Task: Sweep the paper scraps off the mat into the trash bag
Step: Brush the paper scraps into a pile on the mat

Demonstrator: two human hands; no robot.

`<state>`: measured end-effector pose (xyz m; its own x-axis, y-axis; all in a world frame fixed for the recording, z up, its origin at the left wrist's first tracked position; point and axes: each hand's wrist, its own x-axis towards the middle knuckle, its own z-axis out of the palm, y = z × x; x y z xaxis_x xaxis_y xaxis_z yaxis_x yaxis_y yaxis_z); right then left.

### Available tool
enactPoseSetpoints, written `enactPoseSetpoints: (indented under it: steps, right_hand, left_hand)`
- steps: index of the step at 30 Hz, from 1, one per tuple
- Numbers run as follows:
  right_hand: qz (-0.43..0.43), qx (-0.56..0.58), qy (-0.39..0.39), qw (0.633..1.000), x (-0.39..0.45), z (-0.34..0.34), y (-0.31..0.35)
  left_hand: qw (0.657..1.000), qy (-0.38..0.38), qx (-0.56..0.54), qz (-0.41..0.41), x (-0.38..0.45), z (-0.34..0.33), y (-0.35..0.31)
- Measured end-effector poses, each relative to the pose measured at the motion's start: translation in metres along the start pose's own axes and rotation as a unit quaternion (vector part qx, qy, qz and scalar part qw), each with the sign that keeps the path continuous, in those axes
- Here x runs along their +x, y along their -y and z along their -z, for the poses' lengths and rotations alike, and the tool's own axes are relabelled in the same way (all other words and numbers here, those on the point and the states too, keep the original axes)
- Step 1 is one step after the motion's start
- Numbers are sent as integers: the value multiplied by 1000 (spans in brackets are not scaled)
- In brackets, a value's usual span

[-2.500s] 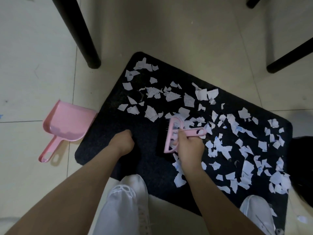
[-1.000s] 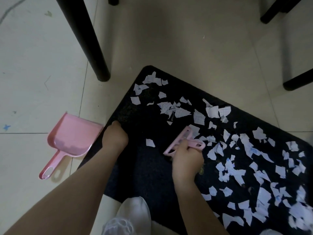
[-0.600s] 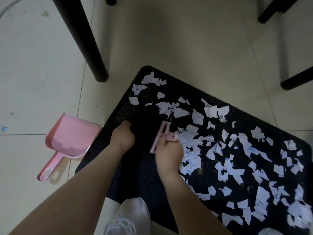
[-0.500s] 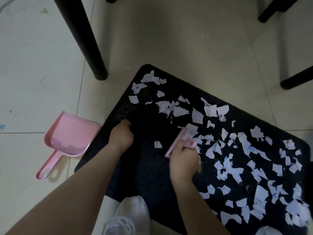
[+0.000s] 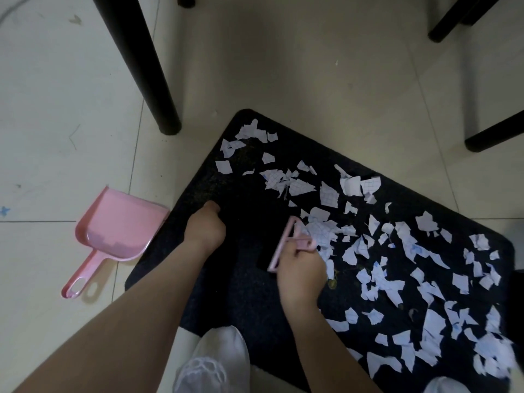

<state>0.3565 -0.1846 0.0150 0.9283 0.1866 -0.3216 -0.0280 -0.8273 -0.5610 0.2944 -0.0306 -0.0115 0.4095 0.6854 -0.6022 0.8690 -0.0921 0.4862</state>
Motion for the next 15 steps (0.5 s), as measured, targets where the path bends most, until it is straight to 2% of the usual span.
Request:
enactPoseSetpoints:
  steps: [3, 5, 8, 10, 12, 15]
  right_hand:
    - [-39, 116, -37, 992, 1, 14, -3]
    - [-51, 187, -13, 981, 1, 21, 10]
    - [-43, 231, 47, 971, 9, 24, 37]
    - [0, 209, 101, 973, 20, 24, 55]
    - [78, 136, 168, 973, 38, 23, 71]
    - [207, 37, 229, 950, 74, 23, 99]
  left_hand:
    - [1000, -3, -4, 2, 0, 0, -2]
    - [1000, 1, -4, 3, 0, 1, -5]
    - [1000, 7, -1, -2, 1, 5, -9]
    - [1000, 8, 17, -6, 5, 12, -10]
    - [999, 9, 42, -15, 11, 22, -11]
    - [998, 16, 62, -15, 25, 35, -14]
